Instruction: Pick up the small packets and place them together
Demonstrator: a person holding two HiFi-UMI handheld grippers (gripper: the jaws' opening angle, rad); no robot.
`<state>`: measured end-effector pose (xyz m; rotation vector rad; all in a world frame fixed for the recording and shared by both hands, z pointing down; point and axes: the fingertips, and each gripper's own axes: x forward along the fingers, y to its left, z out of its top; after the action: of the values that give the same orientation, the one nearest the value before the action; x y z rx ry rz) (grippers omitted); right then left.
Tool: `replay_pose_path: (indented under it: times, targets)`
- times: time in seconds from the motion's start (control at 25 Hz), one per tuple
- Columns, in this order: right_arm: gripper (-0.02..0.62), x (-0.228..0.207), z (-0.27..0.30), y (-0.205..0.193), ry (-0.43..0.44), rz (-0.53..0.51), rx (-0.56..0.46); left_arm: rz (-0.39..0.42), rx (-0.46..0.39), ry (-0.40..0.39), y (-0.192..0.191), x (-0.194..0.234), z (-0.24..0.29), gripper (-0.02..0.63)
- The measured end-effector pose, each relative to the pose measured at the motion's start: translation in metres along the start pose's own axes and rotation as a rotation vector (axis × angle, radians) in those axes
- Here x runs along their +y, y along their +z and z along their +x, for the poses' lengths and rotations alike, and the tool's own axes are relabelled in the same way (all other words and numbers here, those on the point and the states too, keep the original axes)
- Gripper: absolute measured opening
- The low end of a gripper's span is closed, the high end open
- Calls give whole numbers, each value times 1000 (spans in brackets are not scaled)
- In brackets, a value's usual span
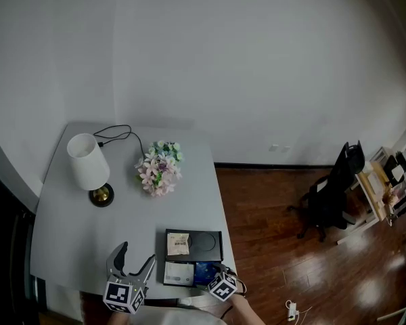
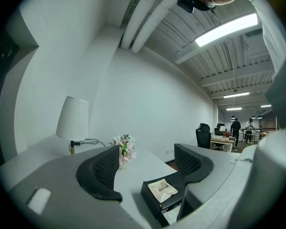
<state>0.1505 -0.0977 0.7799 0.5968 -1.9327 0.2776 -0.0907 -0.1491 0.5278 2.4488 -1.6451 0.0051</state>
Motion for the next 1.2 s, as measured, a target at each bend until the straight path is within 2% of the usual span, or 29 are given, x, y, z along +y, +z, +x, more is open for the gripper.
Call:
replay_pose_path:
  times: [0.12, 0.24, 0.28, 0.32, 0.44, 0.48, 0.6, 0.8, 0.88, 1.04, 1.2]
  targets:
    - [456, -10, 24, -7, -62, 52, 42, -4, 3, 5, -2, 2, 0, 366]
    - [412, -8, 31, -5, -48, 75, 94, -1, 8, 1, -3, 0, 0, 365]
    - [302, -5, 29, -2, -41, 88, 97, 2, 9, -1, -2, -1, -1, 367]
    - [251, -3, 26, 1, -38, 97, 93, 4, 10, -1, -2, -2, -1, 366]
    - [193, 1, 18, 3, -44, 103, 55, -1, 11, 1, -5, -1, -1, 366]
    - [158, 3, 13, 1, -46, 94, 43, -3, 10, 0, -5, -1, -2, 366]
    - [118, 10, -15, 5, -75, 40, -23, 2, 12, 6, -3, 1, -5, 365]
    - [110, -8, -64, 36, -102, 7, -188, -6, 17, 25, -6, 9, -7, 365]
    - [110, -26, -71, 55, -86, -38, -209, -2, 19, 21, -6, 8, -6, 365]
    - [123, -69, -51, 84, -12, -110, -154, 4, 21, -1, -5, 1, -3, 365]
    - [150, -101, -10, 83, 33, -150, -54, 7, 19, -9, -4, -4, -4, 365]
